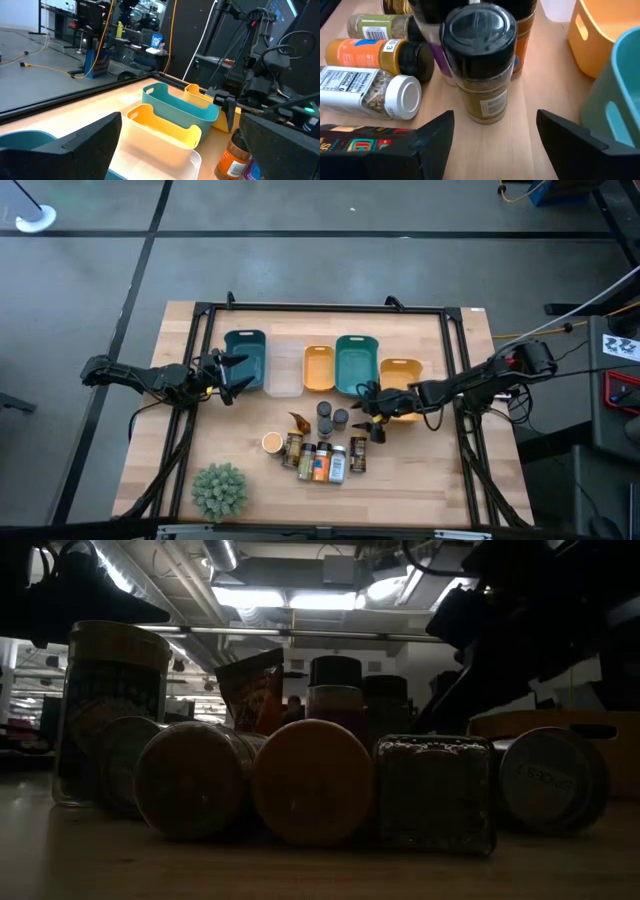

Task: Sort spices by type
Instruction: Put the black seasoning bottle into the green bin, then put the yellow seasoning can into the right yellow bin

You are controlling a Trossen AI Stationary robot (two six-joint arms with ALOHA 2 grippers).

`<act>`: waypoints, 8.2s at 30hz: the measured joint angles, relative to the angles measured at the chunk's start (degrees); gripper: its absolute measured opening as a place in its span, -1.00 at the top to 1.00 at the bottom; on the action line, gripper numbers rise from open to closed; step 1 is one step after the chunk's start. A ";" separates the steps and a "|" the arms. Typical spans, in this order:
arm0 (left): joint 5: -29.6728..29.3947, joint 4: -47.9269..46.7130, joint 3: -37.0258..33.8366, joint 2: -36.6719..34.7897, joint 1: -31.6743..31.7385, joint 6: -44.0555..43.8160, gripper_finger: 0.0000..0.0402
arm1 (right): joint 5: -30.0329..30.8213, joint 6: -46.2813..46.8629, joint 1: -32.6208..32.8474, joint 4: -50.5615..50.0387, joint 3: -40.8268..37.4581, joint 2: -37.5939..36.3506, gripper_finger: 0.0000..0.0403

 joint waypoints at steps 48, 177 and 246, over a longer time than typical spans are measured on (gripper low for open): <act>-0.02 0.00 0.00 0.01 0.00 0.20 -0.94 | 1.48 -4.11 1.01 12.10 -0.04 2.87 -0.39; -0.02 0.00 0.02 1.09 0.00 0.44 -0.94 | -16.11 -13.57 -20.25 -48.94 31.50 2.53 -0.46; 0.23 -0.02 0.01 2.63 0.00 -10.46 -0.94 | -0.25 87.46 13.81 -48.04 31.45 19.30 -0.46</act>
